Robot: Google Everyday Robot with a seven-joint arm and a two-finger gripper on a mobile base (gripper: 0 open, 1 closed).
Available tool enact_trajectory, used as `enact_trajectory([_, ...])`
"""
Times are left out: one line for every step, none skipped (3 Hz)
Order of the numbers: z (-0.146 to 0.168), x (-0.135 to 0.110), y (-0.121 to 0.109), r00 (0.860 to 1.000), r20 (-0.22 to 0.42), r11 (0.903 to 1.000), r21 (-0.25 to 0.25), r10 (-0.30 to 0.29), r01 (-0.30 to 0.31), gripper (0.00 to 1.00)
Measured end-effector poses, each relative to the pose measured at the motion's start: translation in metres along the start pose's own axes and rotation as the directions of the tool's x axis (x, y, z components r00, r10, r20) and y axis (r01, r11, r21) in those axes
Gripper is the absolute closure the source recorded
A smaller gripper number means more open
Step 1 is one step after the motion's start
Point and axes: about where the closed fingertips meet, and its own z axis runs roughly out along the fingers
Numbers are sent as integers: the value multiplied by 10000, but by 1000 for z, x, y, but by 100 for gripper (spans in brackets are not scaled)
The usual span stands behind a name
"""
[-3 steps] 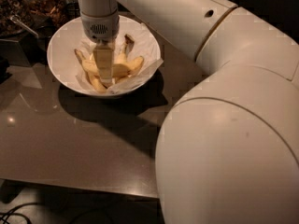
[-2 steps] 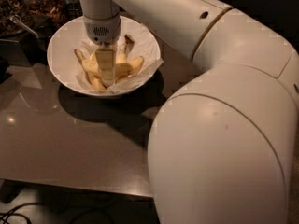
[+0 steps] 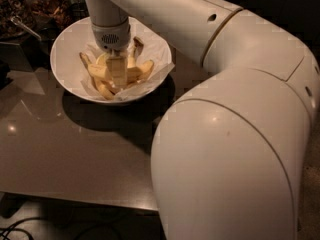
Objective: Pick banana from white bowl
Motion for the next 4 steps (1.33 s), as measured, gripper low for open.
enact_trajectory([2, 11, 9, 10000, -78, 9999, 102, -44, 45, 74])
enact_trajectory([3, 20, 17, 10000, -6, 9999, 74, 69, -69, 96])
enact_trajectory([-7, 17, 17, 9999, 103, 9990, 437, 81, -85, 100])
enact_trajectory([-35, 13, 26, 9997, 231, 9966, 823, 76, -95, 100])
